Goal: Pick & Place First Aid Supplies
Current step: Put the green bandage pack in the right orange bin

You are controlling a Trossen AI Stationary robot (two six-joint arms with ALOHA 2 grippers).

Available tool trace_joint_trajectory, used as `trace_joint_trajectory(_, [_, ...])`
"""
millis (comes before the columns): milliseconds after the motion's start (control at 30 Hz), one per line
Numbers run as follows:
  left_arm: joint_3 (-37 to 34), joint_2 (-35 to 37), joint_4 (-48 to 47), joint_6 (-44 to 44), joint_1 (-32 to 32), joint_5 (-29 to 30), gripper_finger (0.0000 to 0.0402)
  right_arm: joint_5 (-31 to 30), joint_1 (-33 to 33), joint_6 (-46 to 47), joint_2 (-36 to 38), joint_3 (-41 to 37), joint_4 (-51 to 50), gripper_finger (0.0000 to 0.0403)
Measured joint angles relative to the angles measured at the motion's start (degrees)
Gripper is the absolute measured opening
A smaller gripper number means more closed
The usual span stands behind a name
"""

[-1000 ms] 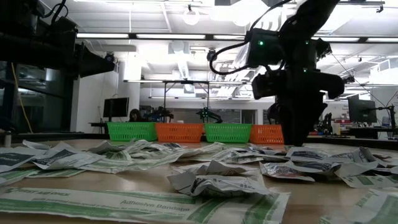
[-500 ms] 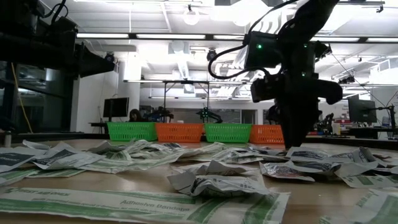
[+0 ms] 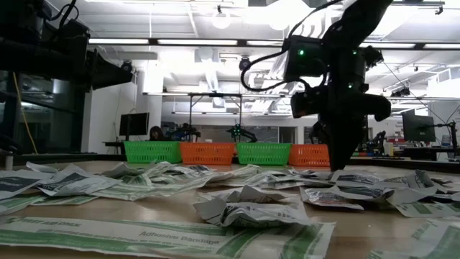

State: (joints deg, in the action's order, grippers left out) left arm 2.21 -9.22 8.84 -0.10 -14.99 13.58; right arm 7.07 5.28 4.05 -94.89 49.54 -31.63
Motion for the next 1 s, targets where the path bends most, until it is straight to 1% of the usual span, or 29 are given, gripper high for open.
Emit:
trace_joint_trajectory(100, [0.0, 0.0, 0.0, 0.0, 0.0, 0.0, 0.0122, -0.8, 0.6, 1.2, 3.2, 0.0, -0.6, 0.0000])
trace_joint_trajectory(200, [0.0, 0.0, 0.0, 0.0, 0.0, 0.0, 0.0122, -3.5, 0.7, 2.6, 5.7, 0.1, -1.6, 0.0000])
trace_joint_trajectory(367, [0.0, 0.0, 0.0, 0.0, 0.0, 0.0, 0.0122, -5.0, 1.9, 5.4, 10.1, 0.1, -1.8, 0.0000])
trace_joint_trajectory(500, [0.0, 0.0, 0.0, 0.0, 0.0, 0.0, 0.0122, -6.7, 3.8, 9.6, 13.2, 0.1, -2.7, 0.0000])
trace_joint_trajectory(767, [0.0, 0.0, 0.0, 0.0, 0.0, 0.0, 0.0122, -7.0, 11.3, 18.2, 18.9, 0.1, -4.4, 0.0000])
trace_joint_trajectory(1000, [0.0, 0.0, 0.0, 0.0, 0.0, 0.0, 0.0122, -7.0, 18.5, 19.2, 23.5, 0.2, -4.2, 0.0000])
